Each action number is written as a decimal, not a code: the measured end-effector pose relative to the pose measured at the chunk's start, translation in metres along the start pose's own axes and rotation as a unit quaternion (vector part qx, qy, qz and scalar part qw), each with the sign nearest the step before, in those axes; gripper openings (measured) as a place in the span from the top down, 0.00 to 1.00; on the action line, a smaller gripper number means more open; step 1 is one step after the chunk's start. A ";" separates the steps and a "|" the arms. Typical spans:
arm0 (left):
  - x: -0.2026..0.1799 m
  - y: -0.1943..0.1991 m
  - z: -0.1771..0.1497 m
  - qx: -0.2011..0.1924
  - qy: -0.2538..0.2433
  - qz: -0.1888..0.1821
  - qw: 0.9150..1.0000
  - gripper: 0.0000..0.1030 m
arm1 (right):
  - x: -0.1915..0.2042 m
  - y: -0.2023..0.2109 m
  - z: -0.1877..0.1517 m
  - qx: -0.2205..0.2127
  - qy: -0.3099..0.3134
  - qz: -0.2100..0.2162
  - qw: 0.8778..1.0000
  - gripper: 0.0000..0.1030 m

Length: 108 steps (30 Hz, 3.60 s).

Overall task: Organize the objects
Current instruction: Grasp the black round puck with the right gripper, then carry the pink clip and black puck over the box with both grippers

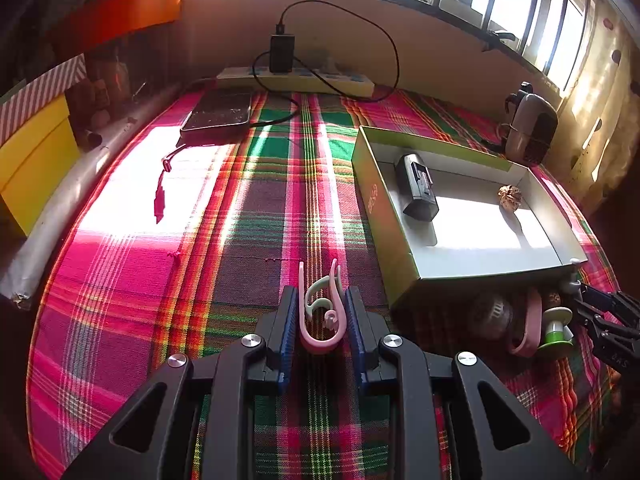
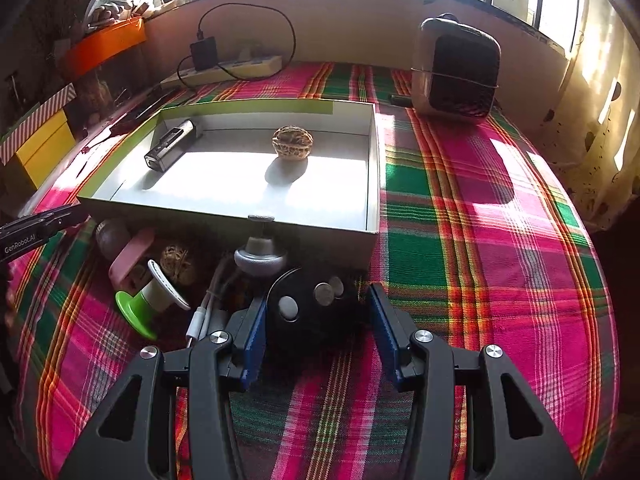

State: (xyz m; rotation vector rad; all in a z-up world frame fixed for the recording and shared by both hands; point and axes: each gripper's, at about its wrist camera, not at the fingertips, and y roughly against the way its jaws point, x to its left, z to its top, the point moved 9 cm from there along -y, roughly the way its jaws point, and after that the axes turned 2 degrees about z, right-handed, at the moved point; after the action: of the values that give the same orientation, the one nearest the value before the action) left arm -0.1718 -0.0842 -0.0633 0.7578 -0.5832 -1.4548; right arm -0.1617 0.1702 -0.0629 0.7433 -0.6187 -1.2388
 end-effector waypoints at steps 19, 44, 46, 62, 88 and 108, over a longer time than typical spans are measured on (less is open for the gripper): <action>-0.001 0.000 0.000 0.000 0.000 0.000 1.000 0.79 | -0.011 0.003 0.001 -0.008 -0.034 0.011 0.999 0.64; 0.000 0.000 0.001 -0.003 0.003 -0.001 1.000 0.80 | -0.014 0.011 0.005 -0.033 -0.046 0.013 0.998 0.72; 0.001 0.000 0.001 -0.002 0.004 -0.001 1.000 0.79 | -0.014 0.011 0.005 -0.033 -0.045 0.013 0.998 0.72; 0.001 0.000 0.001 -0.003 0.004 -0.001 1.000 0.80 | -0.014 0.011 0.005 -0.031 -0.045 0.014 0.998 0.72; -0.038 0.036 0.043 -0.032 -0.030 -0.047 0.998 0.80 | -0.013 0.040 0.048 -0.071 -0.027 0.018 0.997 0.72; -0.106 -0.018 0.086 -0.007 -0.064 -0.102 0.993 0.79 | -0.014 -0.013 0.114 -0.062 0.007 0.030 0.998 0.72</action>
State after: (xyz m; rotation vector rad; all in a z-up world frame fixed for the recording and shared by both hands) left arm -0.2538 0.0135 -0.0112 0.7343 -0.6056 -1.7038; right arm -0.2604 0.1637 -0.0023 0.6241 -0.5440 -1.2051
